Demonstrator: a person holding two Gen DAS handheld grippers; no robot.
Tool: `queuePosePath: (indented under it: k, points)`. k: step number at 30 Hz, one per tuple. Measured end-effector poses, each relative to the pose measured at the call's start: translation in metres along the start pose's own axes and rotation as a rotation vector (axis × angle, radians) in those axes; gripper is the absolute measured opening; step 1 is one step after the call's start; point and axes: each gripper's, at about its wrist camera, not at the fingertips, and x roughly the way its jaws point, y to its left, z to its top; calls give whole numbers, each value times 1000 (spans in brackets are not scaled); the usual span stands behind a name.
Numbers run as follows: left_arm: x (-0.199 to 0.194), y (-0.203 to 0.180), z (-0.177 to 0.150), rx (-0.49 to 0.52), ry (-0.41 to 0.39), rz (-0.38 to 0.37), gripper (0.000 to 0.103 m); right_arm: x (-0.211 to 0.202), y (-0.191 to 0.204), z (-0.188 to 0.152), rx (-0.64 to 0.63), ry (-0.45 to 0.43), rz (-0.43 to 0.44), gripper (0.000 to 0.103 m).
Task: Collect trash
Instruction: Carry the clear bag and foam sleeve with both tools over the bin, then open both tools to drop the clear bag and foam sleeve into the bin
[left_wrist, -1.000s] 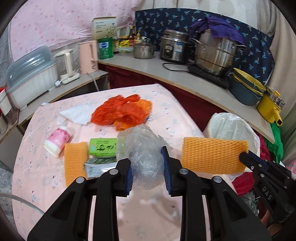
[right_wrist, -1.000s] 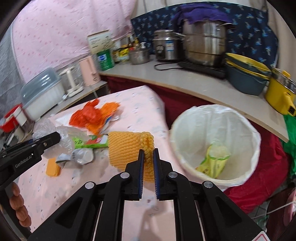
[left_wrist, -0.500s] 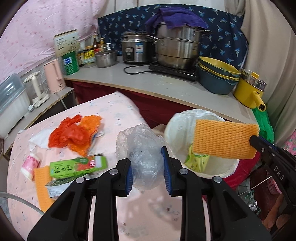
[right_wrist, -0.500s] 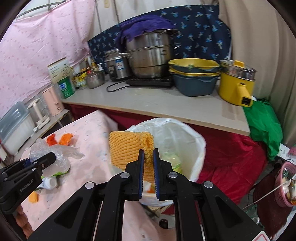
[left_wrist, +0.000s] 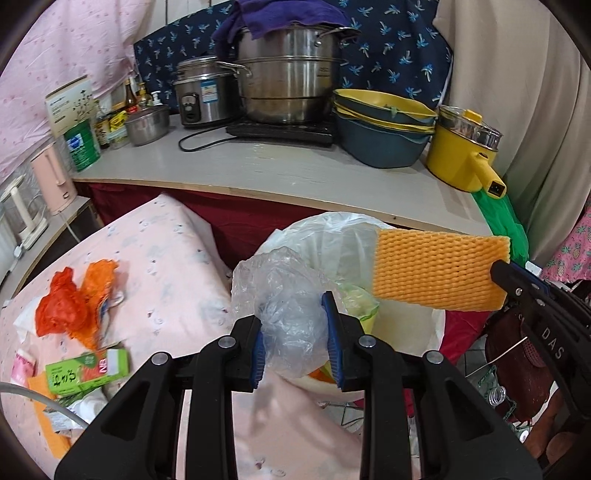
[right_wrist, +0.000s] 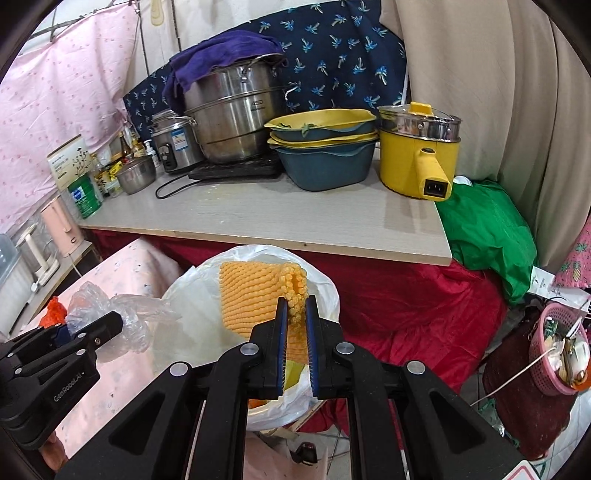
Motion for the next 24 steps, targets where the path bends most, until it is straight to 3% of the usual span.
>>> queuePosePath:
  k: [11, 13, 16, 19, 24]
  points:
    - [35, -8, 5, 2, 38, -13, 33, 30, -3, 1, 12, 35, 0, 11]
    - [38, -6, 5, -2, 38, -1, 49, 34, 0, 2, 9, 39, 8, 13]
    - [39, -3, 6, -14, 27, 9, 60, 37, 4, 4, 7, 34, 18, 18]
    - [37, 1, 6, -16, 21, 20, 64, 36, 9, 4, 5, 26, 24, 29]
    - [32, 10, 5, -34, 12, 34, 70, 31, 17, 6, 0, 17, 32, 33]
